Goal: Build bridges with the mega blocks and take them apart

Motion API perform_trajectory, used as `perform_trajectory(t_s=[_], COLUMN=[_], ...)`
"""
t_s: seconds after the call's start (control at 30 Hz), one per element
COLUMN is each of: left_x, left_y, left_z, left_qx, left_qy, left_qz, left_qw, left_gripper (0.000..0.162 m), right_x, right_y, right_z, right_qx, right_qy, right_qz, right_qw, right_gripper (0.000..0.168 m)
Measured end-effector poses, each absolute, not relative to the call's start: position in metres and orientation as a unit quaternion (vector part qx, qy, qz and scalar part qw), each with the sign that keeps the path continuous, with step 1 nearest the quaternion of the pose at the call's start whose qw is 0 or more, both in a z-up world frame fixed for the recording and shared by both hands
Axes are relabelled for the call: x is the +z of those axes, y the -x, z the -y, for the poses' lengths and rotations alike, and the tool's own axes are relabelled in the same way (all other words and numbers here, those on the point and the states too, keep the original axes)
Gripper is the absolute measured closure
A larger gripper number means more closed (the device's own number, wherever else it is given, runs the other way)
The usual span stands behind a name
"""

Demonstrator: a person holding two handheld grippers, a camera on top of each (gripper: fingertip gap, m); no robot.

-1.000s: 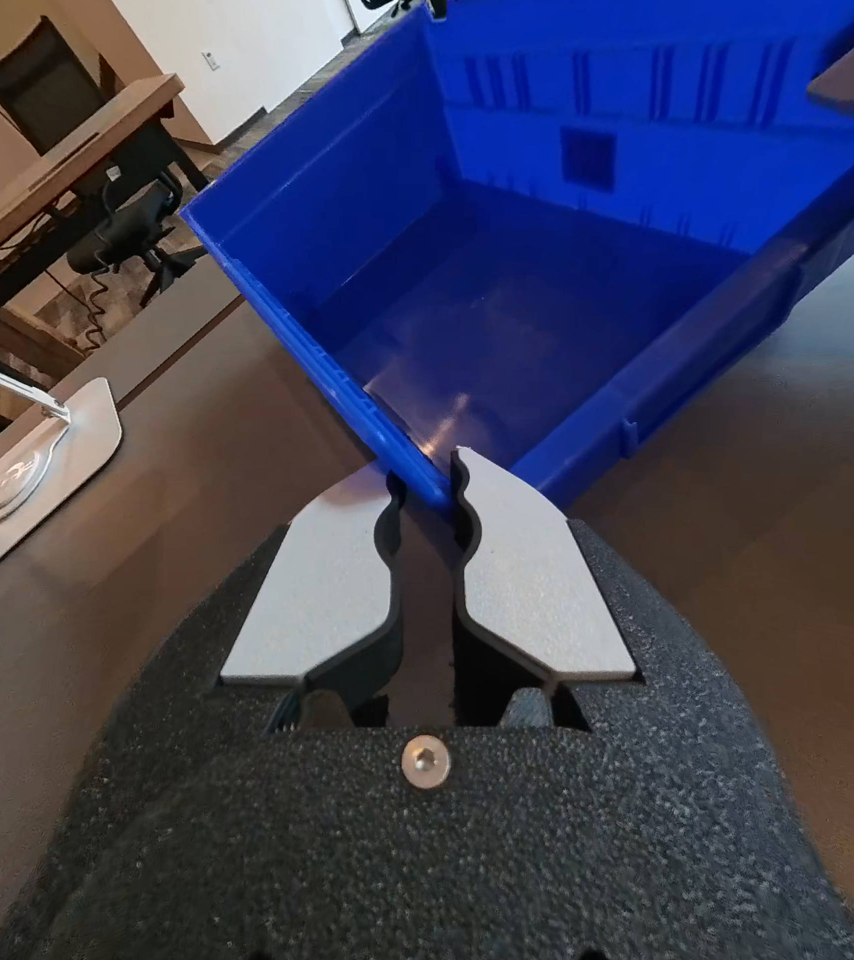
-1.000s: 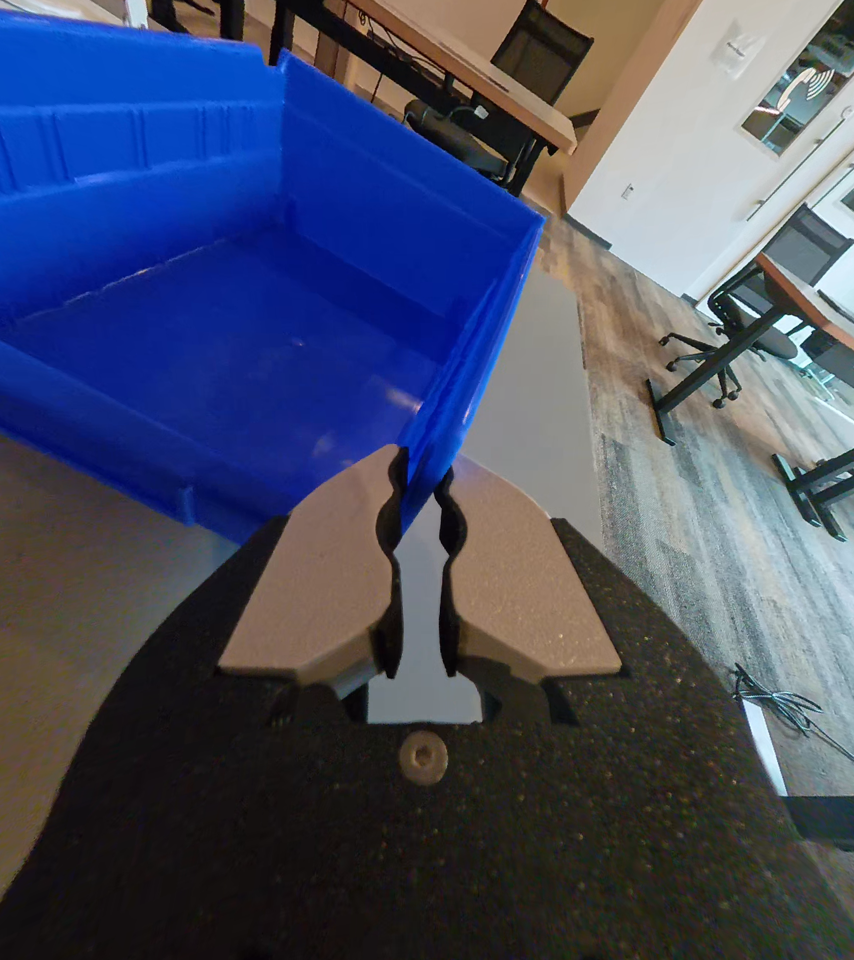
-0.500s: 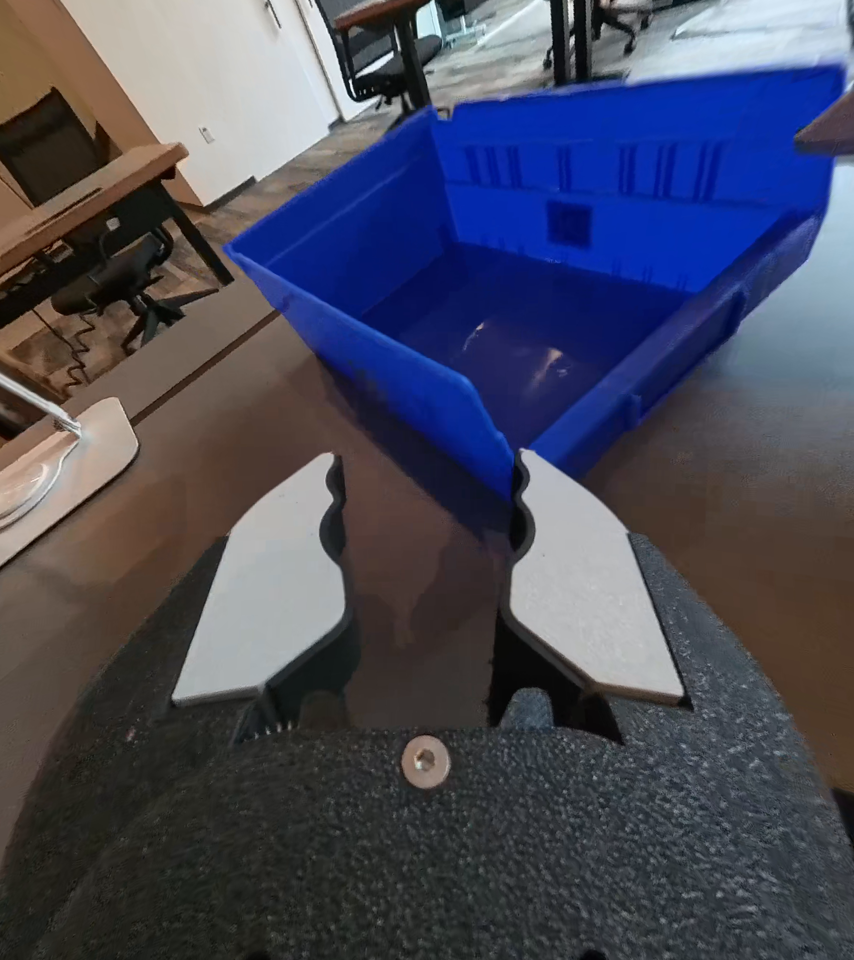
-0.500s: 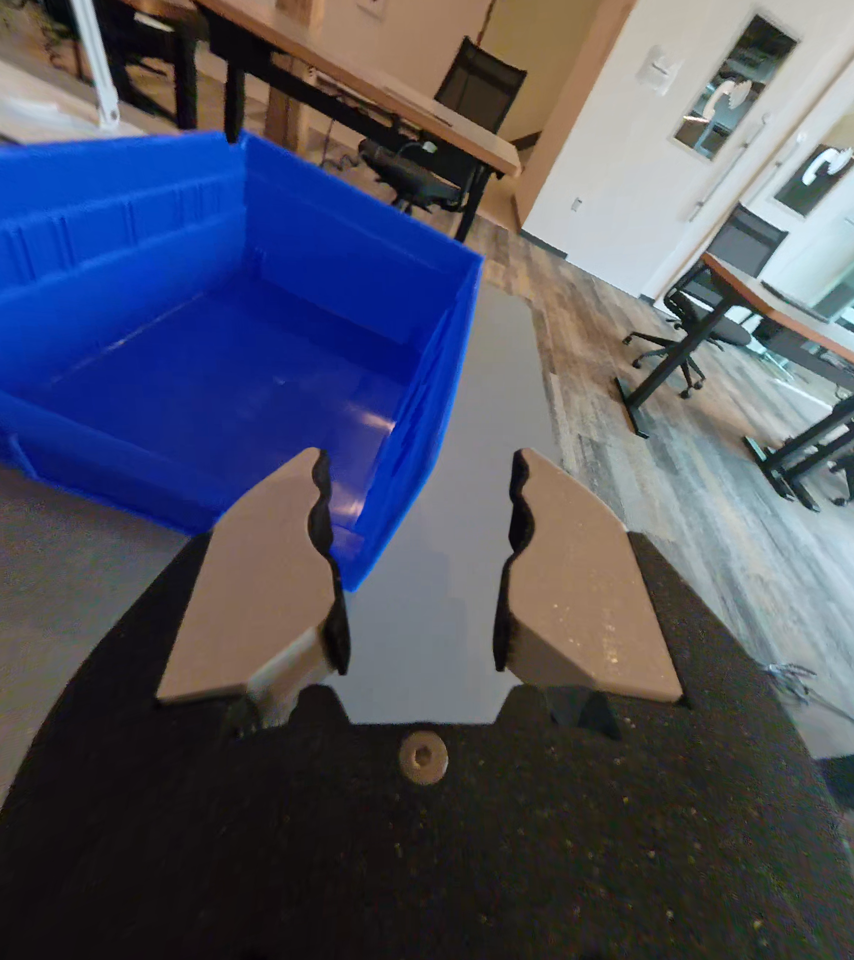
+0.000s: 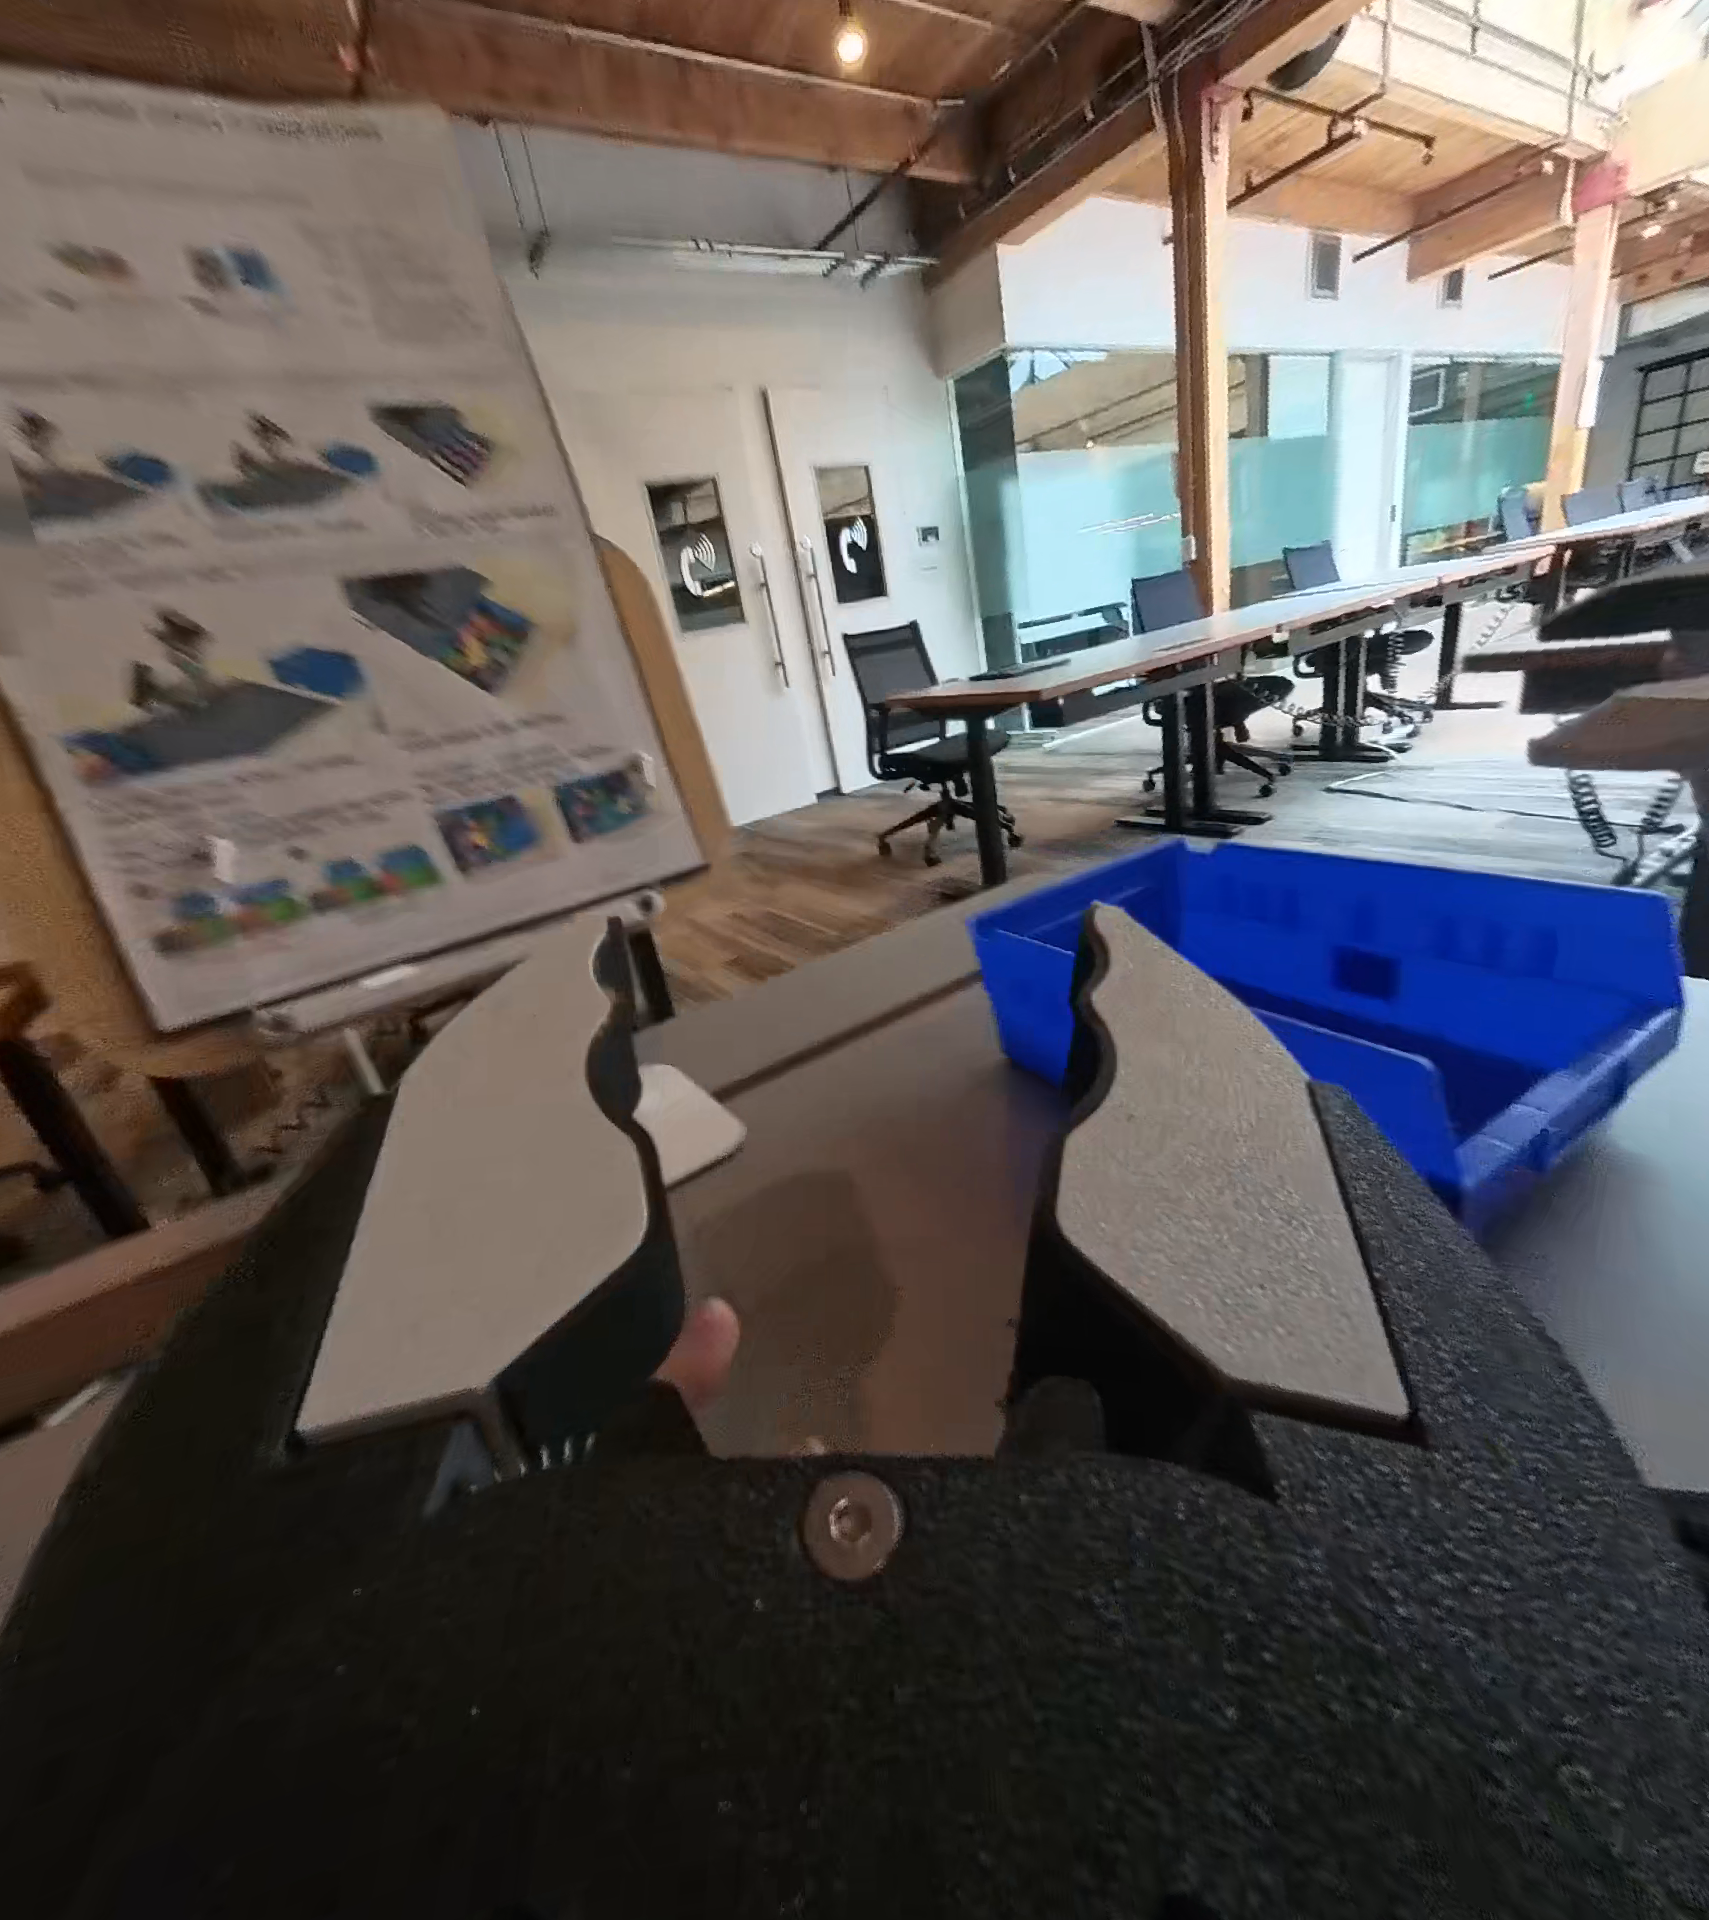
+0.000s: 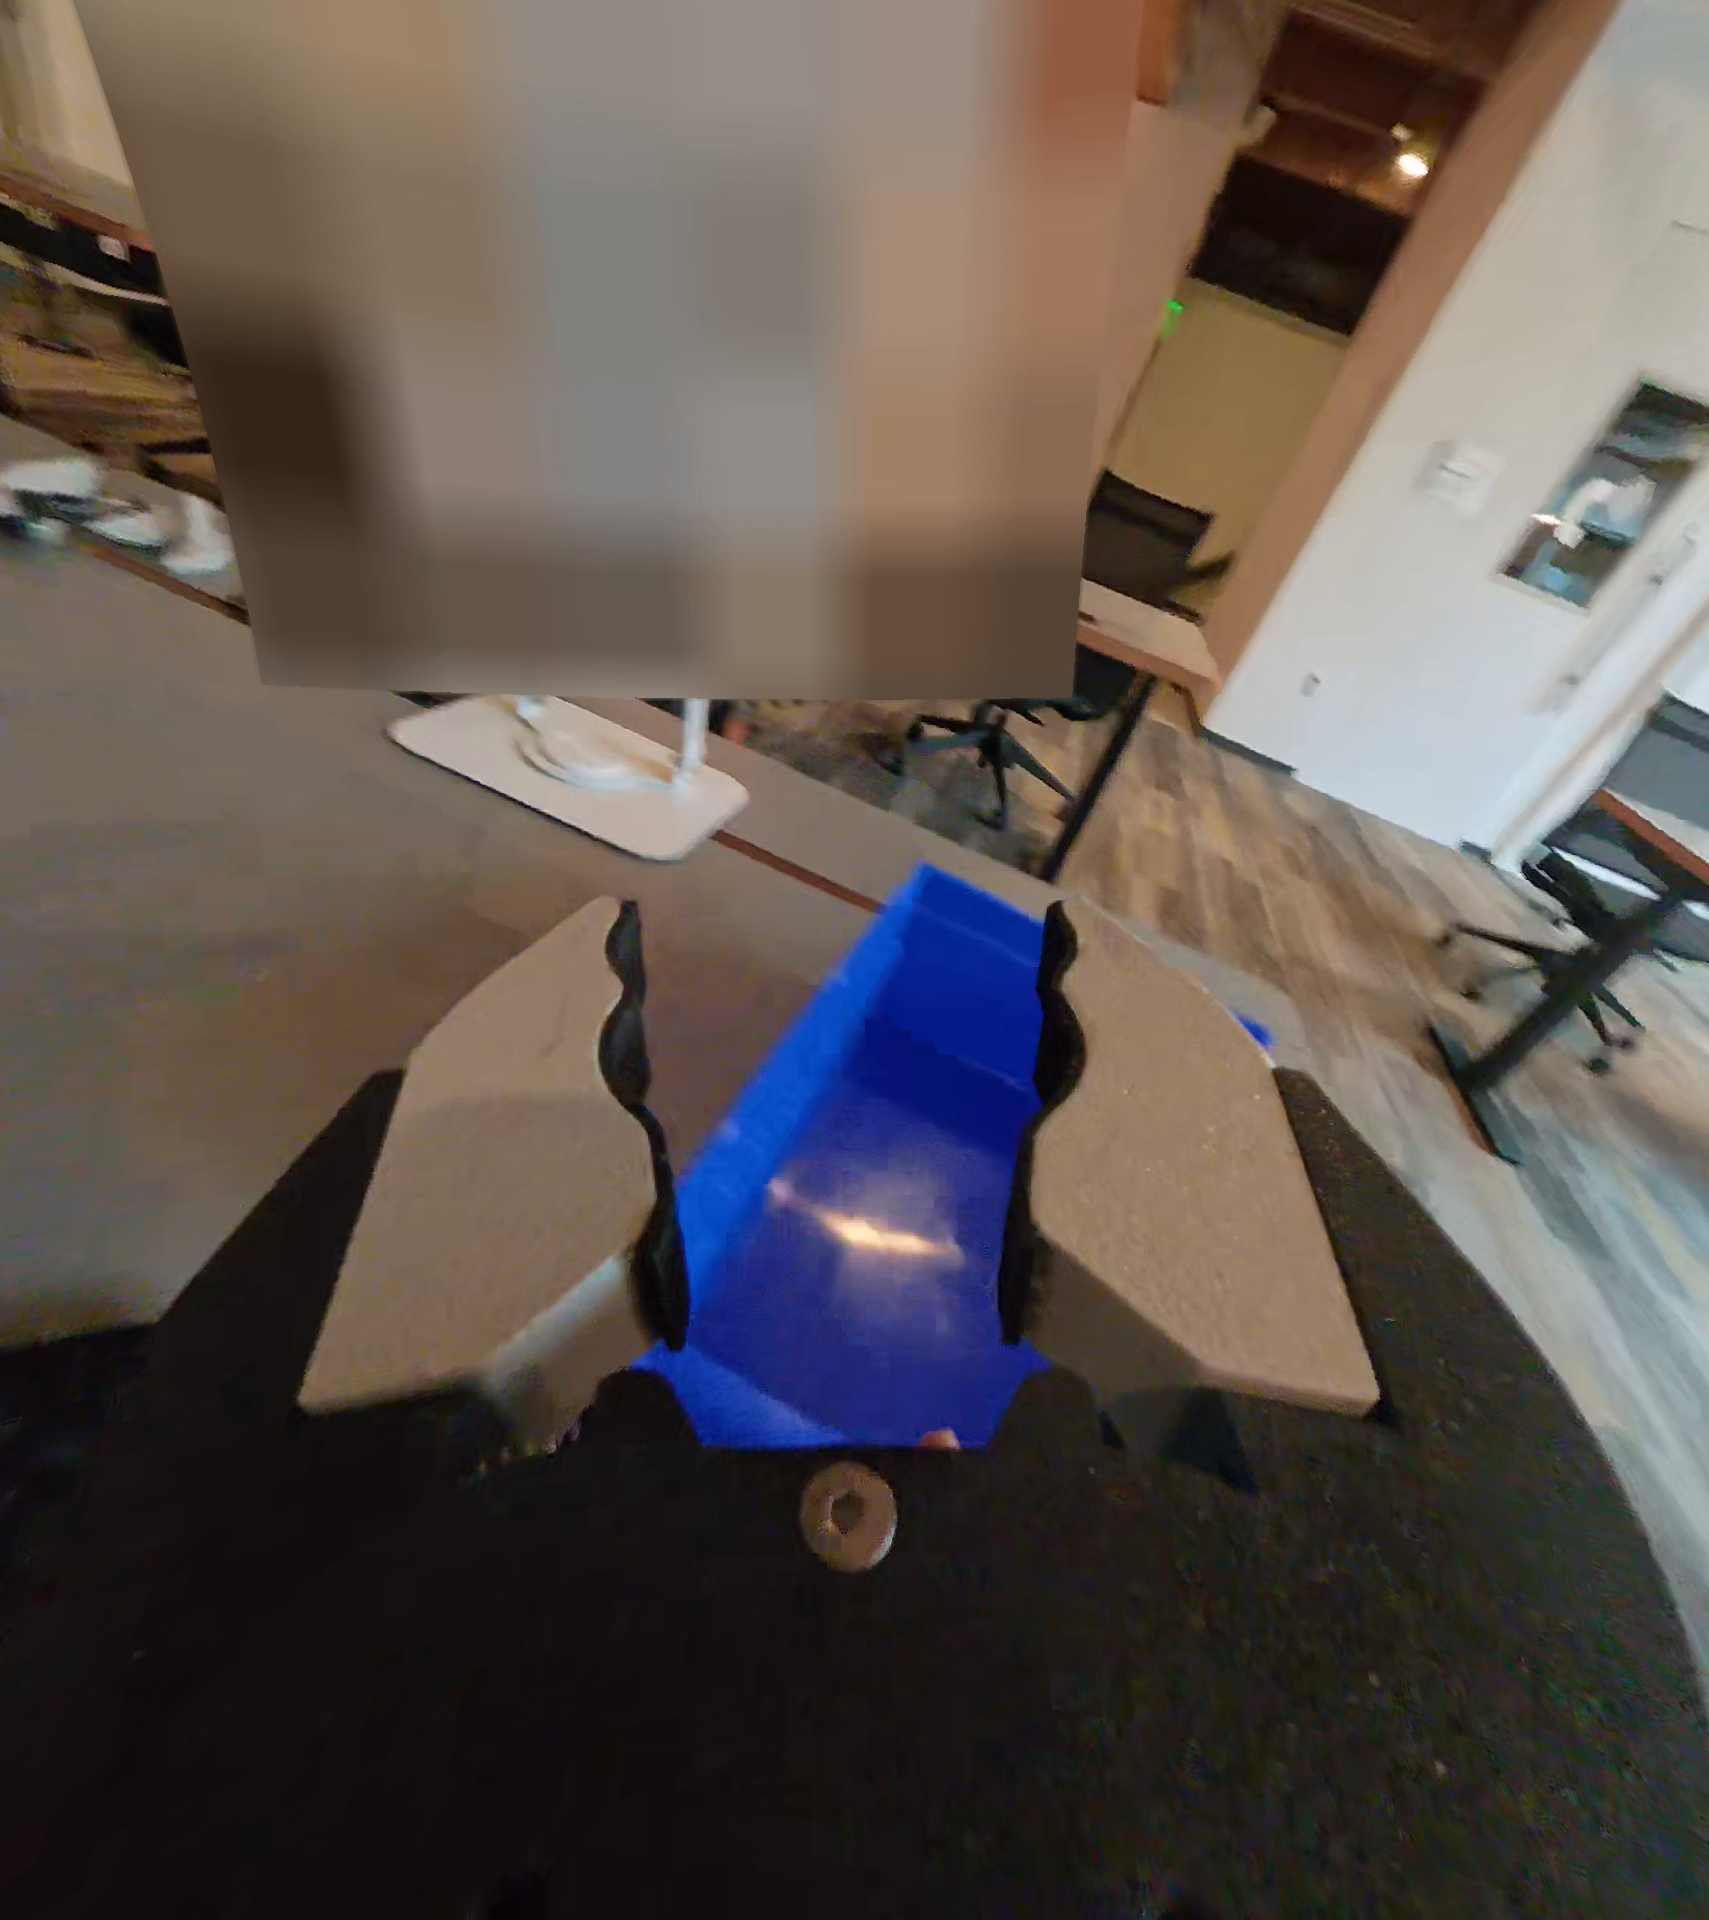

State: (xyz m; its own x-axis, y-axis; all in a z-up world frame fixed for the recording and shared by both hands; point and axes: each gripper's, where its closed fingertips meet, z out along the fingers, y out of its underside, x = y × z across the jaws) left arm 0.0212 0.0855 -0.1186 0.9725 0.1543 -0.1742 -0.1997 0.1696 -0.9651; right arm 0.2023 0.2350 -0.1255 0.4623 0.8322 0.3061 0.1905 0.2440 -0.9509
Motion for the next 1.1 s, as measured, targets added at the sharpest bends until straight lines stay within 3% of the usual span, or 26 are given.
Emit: perform_trajectory(t_s=[0.27,0.4,0.63,0.87,1.03,1.1], left_x=[-0.024,0.009,0.002,-0.007,-0.006,-0.010], left_y=[0.073,0.115,0.178,0.204,0.228,0.238], left_z=[-0.033,-0.021,-0.015,-0.014,-0.010,-0.008], left_qx=[0.184,0.194,0.165,0.123,0.194,0.217], left_qy=[0.596,0.612,0.633,0.594,0.566,0.571], left_qz=[-0.032,-0.029,0.017,0.025,0.051,0.063], left_qw=[0.781,0.766,0.756,0.794,0.800,0.789], left_gripper=[0.098,0.097,0.103,0.130,0.149,0.150], right_x=[-0.062,-0.037,0.010,-0.032,-0.050,-0.053], right_y=[-0.080,-0.029,0.042,0.072,0.081,0.083], right_z=[-0.172,-0.154,-0.140,-0.156,-0.180,-0.183], right_qx=[0.325,0.311,0.364,0.373,0.362,0.362], right_qy=[0.490,0.464,0.423,0.434,0.454,0.455], right_qz=[0.512,0.547,0.537,0.544,0.546,0.547], right_qw=[0.626,0.624,0.633,0.613,0.604,0.602], right_gripper=[0.095,0.093,0.093,0.096,0.096,0.097])
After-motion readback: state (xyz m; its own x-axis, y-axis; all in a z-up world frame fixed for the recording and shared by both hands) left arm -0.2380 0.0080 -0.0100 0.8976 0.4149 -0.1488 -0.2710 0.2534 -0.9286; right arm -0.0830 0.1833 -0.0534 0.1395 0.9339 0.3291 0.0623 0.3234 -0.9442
